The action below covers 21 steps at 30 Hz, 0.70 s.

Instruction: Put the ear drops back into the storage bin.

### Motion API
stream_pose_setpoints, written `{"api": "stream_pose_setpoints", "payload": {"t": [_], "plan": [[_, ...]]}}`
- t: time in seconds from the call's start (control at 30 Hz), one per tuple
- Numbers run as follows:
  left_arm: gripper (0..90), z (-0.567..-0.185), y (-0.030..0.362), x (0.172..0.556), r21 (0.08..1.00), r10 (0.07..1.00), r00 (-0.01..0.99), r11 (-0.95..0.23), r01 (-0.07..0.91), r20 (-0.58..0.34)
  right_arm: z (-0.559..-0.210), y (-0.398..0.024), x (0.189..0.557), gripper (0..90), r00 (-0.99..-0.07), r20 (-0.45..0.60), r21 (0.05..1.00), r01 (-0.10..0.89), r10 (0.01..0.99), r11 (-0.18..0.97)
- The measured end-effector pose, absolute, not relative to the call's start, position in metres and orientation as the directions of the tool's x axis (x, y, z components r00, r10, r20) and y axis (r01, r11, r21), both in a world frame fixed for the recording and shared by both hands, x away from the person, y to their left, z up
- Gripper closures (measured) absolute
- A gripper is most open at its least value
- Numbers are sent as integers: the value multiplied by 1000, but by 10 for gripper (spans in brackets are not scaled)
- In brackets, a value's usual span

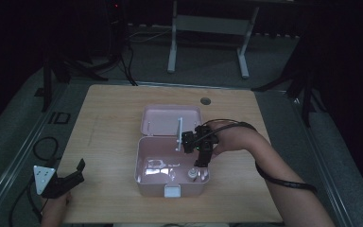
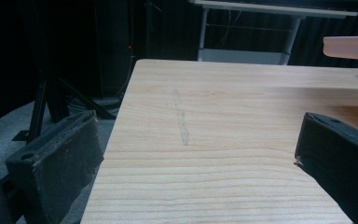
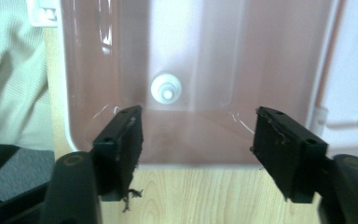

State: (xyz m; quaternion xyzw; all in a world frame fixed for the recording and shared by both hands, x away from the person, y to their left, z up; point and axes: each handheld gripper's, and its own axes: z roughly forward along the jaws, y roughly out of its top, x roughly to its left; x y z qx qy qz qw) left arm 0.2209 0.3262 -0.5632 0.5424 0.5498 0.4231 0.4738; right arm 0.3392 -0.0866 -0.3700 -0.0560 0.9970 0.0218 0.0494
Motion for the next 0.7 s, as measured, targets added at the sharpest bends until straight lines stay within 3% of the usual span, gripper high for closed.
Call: {"api": "stream_pose_setpoints", "payload": {"t": [0.27,0.7], "plan": [[5,-563,326,221,979,997,36,55,196,-63,-362,-116,345,140,-993,-99,83,-68,-60,994],[5,-563,326,221,979,997,34,57,195,-64,-373,-165,353,141,-990,-132,154,31,52,988]]}}
